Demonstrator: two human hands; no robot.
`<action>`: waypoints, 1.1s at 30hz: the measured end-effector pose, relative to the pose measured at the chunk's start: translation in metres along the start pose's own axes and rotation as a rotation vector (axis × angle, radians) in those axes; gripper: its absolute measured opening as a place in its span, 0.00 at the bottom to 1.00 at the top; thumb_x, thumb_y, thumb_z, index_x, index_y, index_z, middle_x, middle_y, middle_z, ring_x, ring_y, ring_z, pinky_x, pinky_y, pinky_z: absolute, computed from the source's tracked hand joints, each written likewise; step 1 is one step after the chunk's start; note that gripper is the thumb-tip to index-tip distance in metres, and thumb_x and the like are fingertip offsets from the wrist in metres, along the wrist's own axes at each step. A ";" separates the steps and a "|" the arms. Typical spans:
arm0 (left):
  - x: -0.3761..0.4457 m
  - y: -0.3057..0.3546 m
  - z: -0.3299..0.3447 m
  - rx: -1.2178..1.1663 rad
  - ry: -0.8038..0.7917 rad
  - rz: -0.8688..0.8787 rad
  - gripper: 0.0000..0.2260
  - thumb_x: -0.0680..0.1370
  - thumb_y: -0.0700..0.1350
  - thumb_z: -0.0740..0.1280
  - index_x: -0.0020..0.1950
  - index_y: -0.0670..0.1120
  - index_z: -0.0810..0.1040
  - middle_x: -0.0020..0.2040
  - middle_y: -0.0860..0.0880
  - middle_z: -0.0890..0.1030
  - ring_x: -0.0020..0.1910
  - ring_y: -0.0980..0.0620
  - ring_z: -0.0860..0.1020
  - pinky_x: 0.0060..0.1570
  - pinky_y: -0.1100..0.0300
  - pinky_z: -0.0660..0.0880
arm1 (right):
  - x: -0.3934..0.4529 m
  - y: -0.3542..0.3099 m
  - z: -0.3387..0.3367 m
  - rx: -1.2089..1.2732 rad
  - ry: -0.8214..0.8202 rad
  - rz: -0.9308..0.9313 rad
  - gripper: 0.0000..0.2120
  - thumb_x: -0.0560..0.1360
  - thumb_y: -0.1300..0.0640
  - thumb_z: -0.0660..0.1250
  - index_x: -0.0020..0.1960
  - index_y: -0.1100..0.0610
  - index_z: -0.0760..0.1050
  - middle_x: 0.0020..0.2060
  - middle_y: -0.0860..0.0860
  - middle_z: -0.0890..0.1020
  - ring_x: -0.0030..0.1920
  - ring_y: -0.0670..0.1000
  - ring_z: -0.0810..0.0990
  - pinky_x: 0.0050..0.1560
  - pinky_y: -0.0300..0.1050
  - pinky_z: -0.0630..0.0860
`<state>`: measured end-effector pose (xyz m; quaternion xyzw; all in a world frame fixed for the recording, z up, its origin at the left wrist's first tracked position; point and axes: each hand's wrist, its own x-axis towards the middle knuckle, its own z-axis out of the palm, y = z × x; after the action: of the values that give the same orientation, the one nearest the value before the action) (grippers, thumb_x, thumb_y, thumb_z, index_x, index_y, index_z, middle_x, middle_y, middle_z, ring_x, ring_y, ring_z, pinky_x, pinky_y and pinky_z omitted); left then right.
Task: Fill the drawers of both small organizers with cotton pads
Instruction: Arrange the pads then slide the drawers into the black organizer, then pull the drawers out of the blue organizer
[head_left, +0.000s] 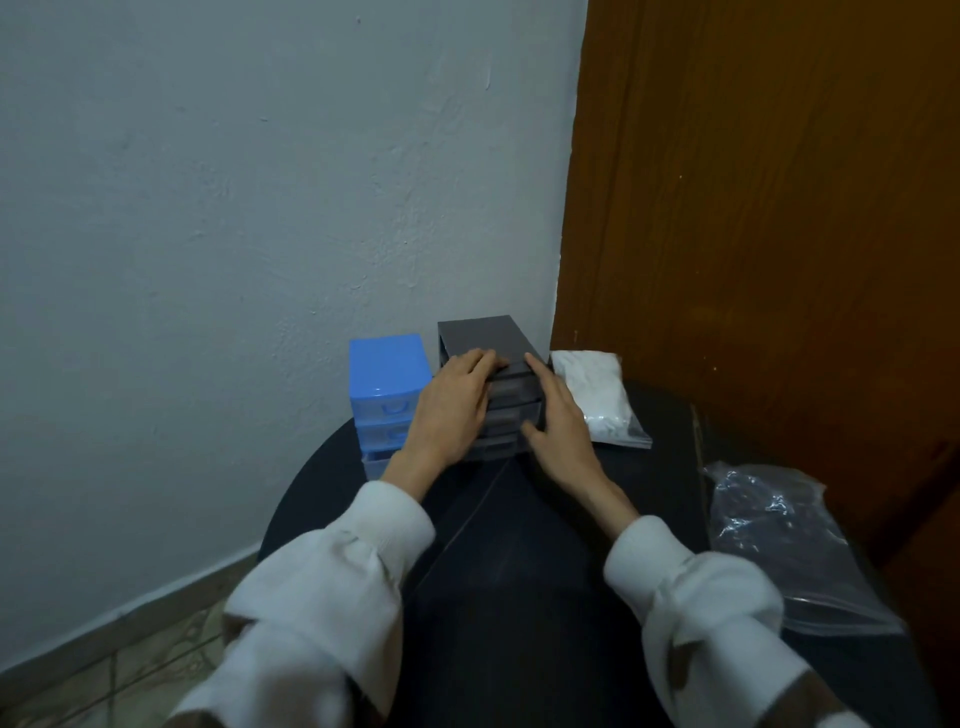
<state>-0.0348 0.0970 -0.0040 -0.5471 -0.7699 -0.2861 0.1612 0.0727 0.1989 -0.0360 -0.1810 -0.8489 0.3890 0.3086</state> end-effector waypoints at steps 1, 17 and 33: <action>0.000 0.000 -0.001 -0.013 -0.013 -0.005 0.14 0.78 0.37 0.61 0.64 0.44 0.72 0.61 0.45 0.75 0.58 0.44 0.74 0.57 0.48 0.72 | -0.001 -0.001 -0.001 -0.002 -0.012 -0.001 0.38 0.75 0.68 0.64 0.76 0.47 0.51 0.73 0.52 0.60 0.70 0.48 0.63 0.59 0.31 0.64; -0.049 -0.049 -0.057 0.181 -0.124 -0.410 0.18 0.82 0.49 0.54 0.72 0.50 0.66 0.74 0.47 0.64 0.72 0.47 0.61 0.68 0.51 0.58 | -0.037 -0.047 0.022 -0.132 0.058 -0.243 0.23 0.72 0.70 0.63 0.65 0.57 0.71 0.64 0.51 0.70 0.64 0.43 0.66 0.57 0.18 0.57; -0.104 0.004 -0.067 -0.183 -0.073 -0.155 0.15 0.79 0.51 0.61 0.63 0.46 0.75 0.64 0.47 0.72 0.64 0.50 0.69 0.62 0.63 0.61 | -0.076 -0.055 0.026 0.333 -0.085 0.121 0.34 0.69 0.60 0.74 0.71 0.57 0.63 0.58 0.46 0.70 0.56 0.41 0.70 0.44 0.22 0.70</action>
<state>0.0013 -0.0215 -0.0092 -0.5086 -0.7858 -0.3467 0.0597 0.1084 0.1079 -0.0362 -0.1614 -0.7727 0.5493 0.2741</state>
